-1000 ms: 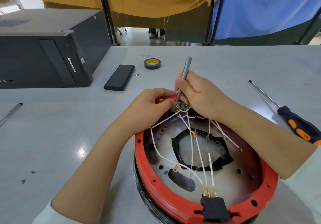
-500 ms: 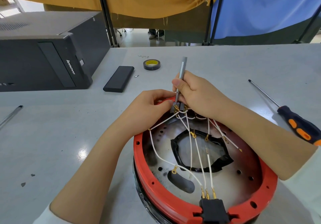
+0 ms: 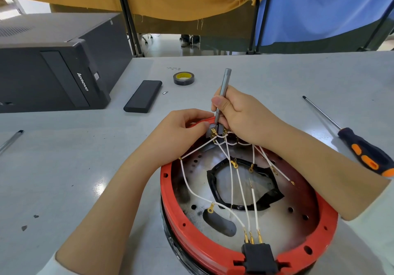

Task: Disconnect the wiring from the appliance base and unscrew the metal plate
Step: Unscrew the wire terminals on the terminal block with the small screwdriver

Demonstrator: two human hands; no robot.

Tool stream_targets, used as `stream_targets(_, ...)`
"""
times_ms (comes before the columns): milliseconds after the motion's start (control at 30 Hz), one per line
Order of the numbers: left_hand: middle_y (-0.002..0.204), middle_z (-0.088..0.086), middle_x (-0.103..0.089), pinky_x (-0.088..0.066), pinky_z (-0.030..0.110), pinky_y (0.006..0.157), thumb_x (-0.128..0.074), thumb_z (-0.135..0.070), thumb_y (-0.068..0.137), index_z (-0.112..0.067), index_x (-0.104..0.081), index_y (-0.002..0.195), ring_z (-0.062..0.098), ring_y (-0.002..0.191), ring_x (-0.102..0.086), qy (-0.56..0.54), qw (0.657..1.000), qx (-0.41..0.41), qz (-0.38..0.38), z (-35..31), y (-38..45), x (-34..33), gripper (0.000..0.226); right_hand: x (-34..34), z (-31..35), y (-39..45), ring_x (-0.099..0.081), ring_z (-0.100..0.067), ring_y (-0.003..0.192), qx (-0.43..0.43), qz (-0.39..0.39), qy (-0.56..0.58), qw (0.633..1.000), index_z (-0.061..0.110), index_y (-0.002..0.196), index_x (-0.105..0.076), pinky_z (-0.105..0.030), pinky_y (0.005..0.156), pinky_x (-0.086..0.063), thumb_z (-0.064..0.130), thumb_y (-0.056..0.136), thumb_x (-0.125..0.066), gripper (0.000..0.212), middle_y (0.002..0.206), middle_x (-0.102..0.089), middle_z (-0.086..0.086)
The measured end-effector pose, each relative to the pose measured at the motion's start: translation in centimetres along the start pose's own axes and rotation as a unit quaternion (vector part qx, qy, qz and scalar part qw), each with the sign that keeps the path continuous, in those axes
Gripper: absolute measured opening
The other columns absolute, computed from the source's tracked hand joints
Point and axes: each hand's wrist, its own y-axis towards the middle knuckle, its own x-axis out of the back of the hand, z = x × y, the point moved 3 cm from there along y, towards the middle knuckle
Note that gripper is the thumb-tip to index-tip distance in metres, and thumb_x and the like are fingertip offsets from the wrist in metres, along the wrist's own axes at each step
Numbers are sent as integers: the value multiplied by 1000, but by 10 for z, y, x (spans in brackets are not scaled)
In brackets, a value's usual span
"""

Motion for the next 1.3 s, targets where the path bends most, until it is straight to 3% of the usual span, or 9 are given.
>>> stream_targets(133, 93, -14, -71, -44, 10, 72, -54, -27, 93, -39, -67, 106, 6, 88, -64, 11, 1000, 8, -2, 0, 0, 0, 22, -1, 2, 7, -49, 9, 50, -24, 14, -18, 999, 29, 80, -45, -21, 58, -35, 32, 102, -35, 24, 62, -48, 11)
stream_targets(267, 94, -8, -72, -46, 17, 77, -53, -28, 93, -43, -66, 100, 16, 93, -63, 14, 1000, 7, 0, 0, 0, -1, 21, -2, 5, 17, -55, -7, 72, -55, 37, -29, 997, 29, 77, -44, -28, 72, -44, 34, 101, -36, 26, 73, -52, 8)
stream_targets(367, 96, -2, -72, -48, 29, 84, -52, -28, 94, -42, -65, 102, 23, 93, -63, 21, 1000, 7, 3, 1, 1, -1, 21, -4, 7, 21, -48, -5, 65, -56, 46, -72, 995, 29, 74, -43, -24, 61, -37, 35, 101, -36, 29, 70, -49, 9)
stream_targets(500, 89, -7, -71, -44, 11, 67, -52, -29, 93, -41, -66, 103, 8, 71, -61, 19, 1000, -1, 0, 1, 0, 0, 21, -1, 3, 9, -53, 0, 58, -29, 10, -17, 999, 30, 78, -45, -23, 62, -40, 33, 101, -36, 26, 64, -50, 11)
stream_targets(567, 91, -15, -71, -42, 6, 67, -53, -28, 93, -37, -67, 108, 1, 79, -63, 14, 1000, 1, -1, 1, 0, 0, 22, 2, 2, 2, -50, 5, 48, -20, -2, 25, 999, 27, 81, -47, -17, 56, -37, 30, 101, -36, 24, 56, -48, 12)
stream_targets(700, 93, -13, -71, -43, 7, 70, -53, -28, 93, -38, -66, 107, 7, 87, -63, 11, 1000, 3, -5, 1, 0, 0, 21, 1, 4, 0, -49, 7, 47, -18, 4, 21, 1000, 20, 87, -49, -18, 56, -35, 27, 102, -36, 20, 55, -47, 12)
stream_targets(933, 92, -14, -71, -43, 7, 70, -53, -29, 93, -38, -66, 110, 7, 86, -63, 16, 1000, 0, -4, 2, 1, 0, 23, 1, 4, 0, -49, 11, 48, -17, 8, 14, 1000, 19, 91, -49, -19, 58, -34, 28, 102, -36, 19, 58, -47, 13)
stream_targets(1200, 93, -11, -72, -46, 11, 71, -53, -29, 93, -40, -66, 104, 13, 90, -64, 10, 1000, 0, 1, 3, 2, 0, 21, 0, 9, 12, -46, 8, 42, -47, 44, -10, 998, 26, 75, -45, -20, 55, -30, 29, 102, -36, 29, 57, -45, 11)
stream_targets(1300, 94, -8, -72, -45, 12, 69, -53, -29, 93, -44, -65, 98, 16, 91, -63, 13, 1000, -1, -1, 2, 2, 0, 20, -2, 10, 18, -46, -2, 54, -65, 64, -23, 996, 24, 74, -48, -23, 58, -34, 31, 101, -38, 30, 61, -48, 8)
